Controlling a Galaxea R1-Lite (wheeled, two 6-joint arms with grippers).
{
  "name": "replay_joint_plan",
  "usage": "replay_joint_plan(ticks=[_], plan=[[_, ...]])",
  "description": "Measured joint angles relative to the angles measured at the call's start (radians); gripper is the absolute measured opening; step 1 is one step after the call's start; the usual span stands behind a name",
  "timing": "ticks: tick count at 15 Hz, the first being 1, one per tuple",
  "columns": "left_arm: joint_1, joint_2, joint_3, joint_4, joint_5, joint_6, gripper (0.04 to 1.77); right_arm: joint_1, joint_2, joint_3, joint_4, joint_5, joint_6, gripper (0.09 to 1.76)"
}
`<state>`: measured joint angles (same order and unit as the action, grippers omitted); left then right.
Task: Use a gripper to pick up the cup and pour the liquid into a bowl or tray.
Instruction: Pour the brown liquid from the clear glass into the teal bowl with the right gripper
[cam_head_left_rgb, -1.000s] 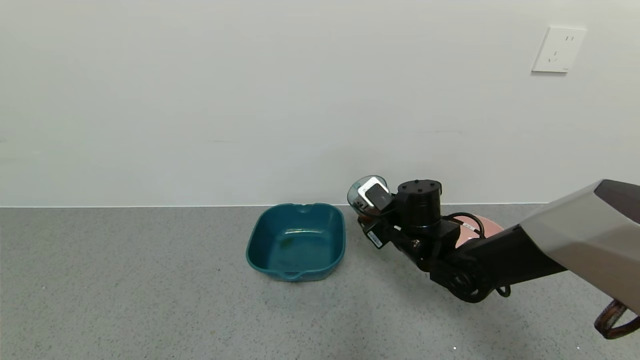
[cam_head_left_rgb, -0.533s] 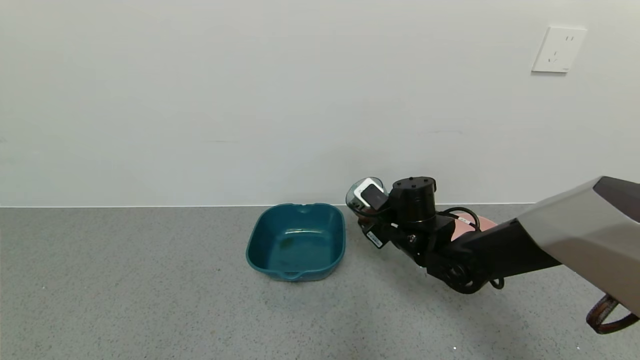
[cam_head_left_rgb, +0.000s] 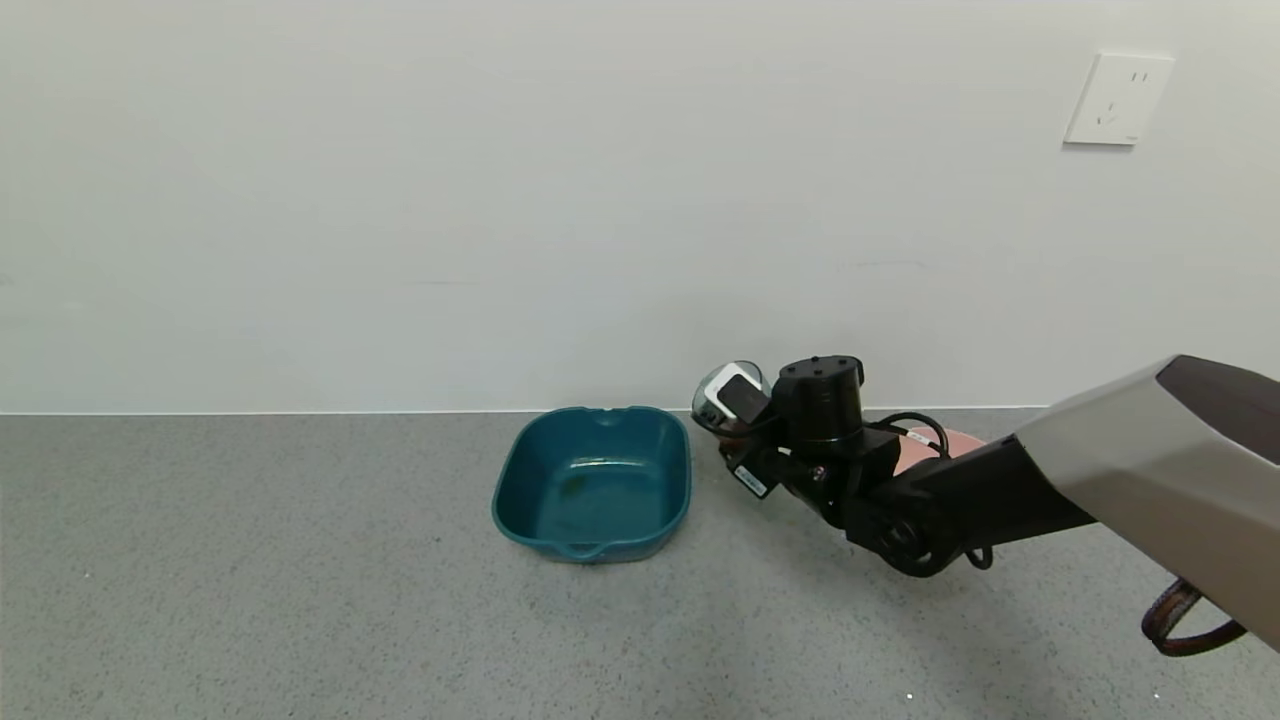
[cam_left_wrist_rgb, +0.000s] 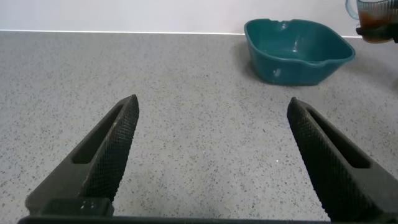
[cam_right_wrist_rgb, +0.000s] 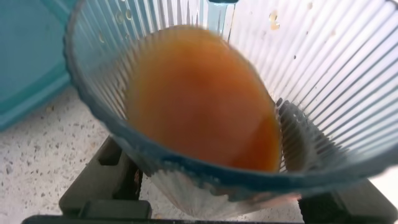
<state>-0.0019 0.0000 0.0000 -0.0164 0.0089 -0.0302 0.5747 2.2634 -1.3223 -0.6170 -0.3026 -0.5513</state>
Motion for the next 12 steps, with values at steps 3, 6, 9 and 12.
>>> replay_joint_plan(ticks=[3, 6, 9, 12], plan=[[0.000, 0.000, 0.000, 0.000, 0.000, 0.000, 1.72, 0.008, 0.009, -0.017, 0.008, -0.001, -0.001, 1.35], [0.000, 0.000, 0.000, 0.000, 0.000, 0.000, 1.72, 0.014, 0.016, -0.036, 0.034, -0.006, -0.014, 1.35], [0.000, 0.000, 0.000, 0.000, 0.000, 0.000, 1.72, 0.018, 0.019, -0.058, 0.059, -0.009, -0.022, 1.35], [0.000, 0.000, 0.000, 0.000, 0.000, 0.000, 1.72, 0.022, 0.028, -0.107, 0.082, -0.010, -0.034, 1.35]])
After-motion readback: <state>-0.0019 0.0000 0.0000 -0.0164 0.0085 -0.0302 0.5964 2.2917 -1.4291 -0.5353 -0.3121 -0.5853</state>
